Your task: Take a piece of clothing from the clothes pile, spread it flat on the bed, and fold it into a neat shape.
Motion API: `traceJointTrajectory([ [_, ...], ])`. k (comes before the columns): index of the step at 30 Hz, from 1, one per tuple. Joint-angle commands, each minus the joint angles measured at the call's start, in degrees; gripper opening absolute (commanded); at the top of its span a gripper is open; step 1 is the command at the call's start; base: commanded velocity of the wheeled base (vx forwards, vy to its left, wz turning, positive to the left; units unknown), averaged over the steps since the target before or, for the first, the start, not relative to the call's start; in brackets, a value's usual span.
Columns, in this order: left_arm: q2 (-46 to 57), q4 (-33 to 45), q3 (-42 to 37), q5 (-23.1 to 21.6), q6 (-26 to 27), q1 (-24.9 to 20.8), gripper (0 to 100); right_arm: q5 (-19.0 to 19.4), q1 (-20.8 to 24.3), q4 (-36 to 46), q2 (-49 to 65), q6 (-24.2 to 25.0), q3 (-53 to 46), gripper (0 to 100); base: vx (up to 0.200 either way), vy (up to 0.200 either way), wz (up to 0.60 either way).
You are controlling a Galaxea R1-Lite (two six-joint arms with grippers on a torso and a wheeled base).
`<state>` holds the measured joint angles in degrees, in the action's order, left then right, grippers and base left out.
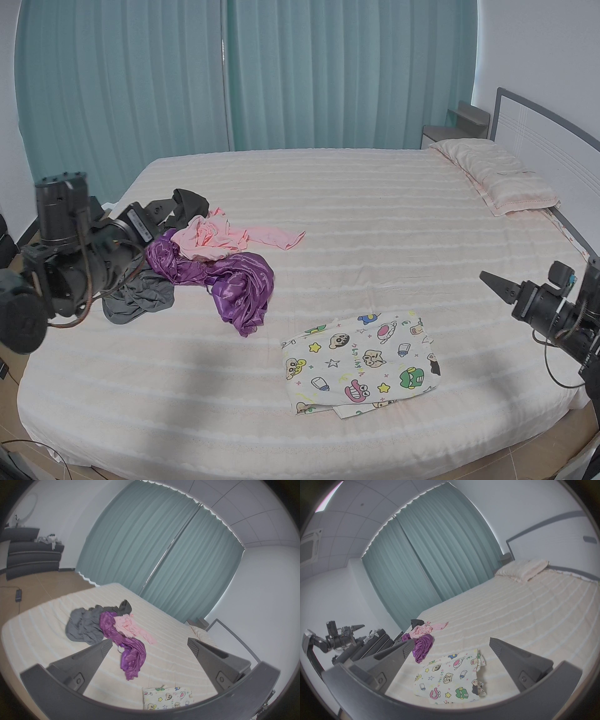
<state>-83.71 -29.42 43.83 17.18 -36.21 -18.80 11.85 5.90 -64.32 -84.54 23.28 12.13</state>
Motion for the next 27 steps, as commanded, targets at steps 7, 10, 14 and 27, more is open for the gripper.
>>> traceJointTrajectory([
  [7,37.0,22.3,-8.4,12.6,7.3,-6.9,100,-0.1,-1.0,28.8,42.4,-8.6,-8.1,100,0.0,0.0,0.0],
  [10,43.1,26.6,-8.6,14.0,9.5,-6.8,100,-0.1,-1.0,41.2,52.7,-11.1,-7.5,100,0.0,0.0,0.0],
  [14,49.8,31.6,-8.9,14.2,13.0,-5.5,100,-0.2,-1.1,57.0,65.4,-15.4,-5.4,100,0.0,0.0,0.0],
  [27,67.1,34.3,-17.1,14.2,33.0,6.9,100,-1.6,-4.3,73.2,80.9,-22.4,-4.4,100,0.0,0.0,0.0],
])
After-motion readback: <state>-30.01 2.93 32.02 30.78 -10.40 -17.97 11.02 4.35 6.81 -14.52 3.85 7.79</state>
